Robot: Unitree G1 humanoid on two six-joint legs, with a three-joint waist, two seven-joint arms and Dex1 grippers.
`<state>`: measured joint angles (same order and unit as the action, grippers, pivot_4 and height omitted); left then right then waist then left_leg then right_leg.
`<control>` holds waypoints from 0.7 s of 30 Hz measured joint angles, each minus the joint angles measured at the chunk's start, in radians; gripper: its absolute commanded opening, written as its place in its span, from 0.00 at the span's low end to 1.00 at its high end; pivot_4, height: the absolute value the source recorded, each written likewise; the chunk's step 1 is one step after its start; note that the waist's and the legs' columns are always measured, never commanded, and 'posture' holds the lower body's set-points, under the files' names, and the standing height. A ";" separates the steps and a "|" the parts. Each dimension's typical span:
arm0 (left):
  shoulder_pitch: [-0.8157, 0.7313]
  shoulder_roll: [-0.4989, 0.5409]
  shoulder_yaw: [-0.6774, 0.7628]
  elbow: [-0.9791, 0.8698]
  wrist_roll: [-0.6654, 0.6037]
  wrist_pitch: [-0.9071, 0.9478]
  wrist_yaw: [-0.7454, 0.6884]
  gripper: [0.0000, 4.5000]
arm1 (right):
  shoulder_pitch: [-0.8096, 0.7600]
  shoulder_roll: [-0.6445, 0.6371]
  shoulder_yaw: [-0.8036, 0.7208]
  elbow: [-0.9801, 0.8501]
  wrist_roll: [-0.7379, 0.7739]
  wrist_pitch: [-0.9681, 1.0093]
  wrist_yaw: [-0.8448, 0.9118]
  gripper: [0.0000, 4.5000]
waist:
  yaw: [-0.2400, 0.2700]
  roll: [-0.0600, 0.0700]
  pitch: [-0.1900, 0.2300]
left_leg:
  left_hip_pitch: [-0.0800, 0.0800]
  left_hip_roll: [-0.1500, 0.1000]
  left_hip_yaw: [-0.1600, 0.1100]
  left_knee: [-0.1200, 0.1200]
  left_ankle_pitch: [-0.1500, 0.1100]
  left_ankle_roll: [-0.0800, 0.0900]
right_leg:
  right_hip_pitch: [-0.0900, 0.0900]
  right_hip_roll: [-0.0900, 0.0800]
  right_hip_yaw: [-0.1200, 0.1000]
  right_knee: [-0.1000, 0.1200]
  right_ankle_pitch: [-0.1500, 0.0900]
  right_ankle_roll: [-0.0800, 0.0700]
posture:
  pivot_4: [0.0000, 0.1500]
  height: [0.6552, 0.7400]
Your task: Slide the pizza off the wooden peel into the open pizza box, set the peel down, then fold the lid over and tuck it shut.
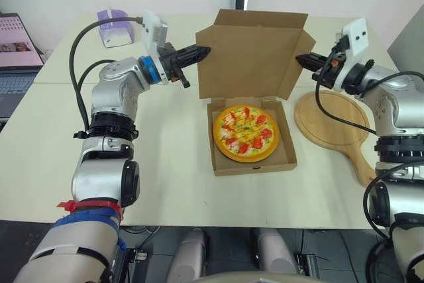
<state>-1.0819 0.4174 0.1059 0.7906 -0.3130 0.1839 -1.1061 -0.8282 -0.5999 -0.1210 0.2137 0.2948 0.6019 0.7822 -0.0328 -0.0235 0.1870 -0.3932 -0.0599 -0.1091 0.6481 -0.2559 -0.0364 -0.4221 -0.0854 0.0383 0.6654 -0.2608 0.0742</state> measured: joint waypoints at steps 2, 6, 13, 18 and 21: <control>-0.018 -0.013 -0.012 0.042 0.022 -0.025 0.017 0.00 | 0.021 -0.014 -0.001 -0.042 0.001 0.021 -0.018 0.01 | 0.001 0.000 0.000 | -0.001 0.000 0.000 0.000 0.000 0.000 | 0.000 0.000 0.000 0.000 0.000 0.000 | 1.00 1.00; -0.083 -0.046 -0.032 0.126 0.072 -0.081 0.072 0.00 | 0.078 -0.033 -0.006 -0.153 -0.006 0.047 -0.081 0.01 | 0.001 0.000 0.000 | -0.003 0.000 -0.001 0.002 0.000 0.000 | -0.001 0.000 -0.001 0.000 0.000 0.000 | 1.00 1.00; -0.061 -0.080 -0.034 -0.042 0.069 0.052 0.162 0.00 | 0.199 -0.018 -0.054 -0.401 -0.001 0.127 -0.232 0.01 | -0.004 0.000 0.000 | -0.004 0.000 -0.001 0.002 0.000 0.000 | -0.003 0.000 0.001 0.002 0.000 0.001 | 1.00 1.00; 0.082 -0.119 -0.006 -0.367 -0.015 0.285 0.306 0.00 | 0.243 0.014 -0.073 -0.494 0.005 0.181 -0.319 0.01 | -0.008 0.000 0.000 | -0.004 0.002 -0.004 0.010 -0.002 0.003 | -0.004 -0.001 0.002 0.013 0.000 0.001 | 1.00 1.00; 0.170 -0.138 0.010 -0.540 -0.064 0.389 0.384 0.00 | 0.272 0.046 -0.086 -0.543 0.019 0.215 -0.360 0.01 | -0.005 0.000 0.000 | -0.004 0.002 -0.005 0.013 -0.003 0.004 | -0.004 -0.001 0.002 0.014 0.000 0.001 | 1.00 1.00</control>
<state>-0.9115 0.2793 0.1159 0.2510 -0.3772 0.5732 -0.7219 -0.5561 -0.5539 -0.2071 -0.3296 0.3137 0.8170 0.4226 -0.0383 -0.0234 0.1869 -0.3975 -0.0584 -0.1144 0.6608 -0.2585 -0.0319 -0.4259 -0.0865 0.0404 0.6792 -0.2604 0.0749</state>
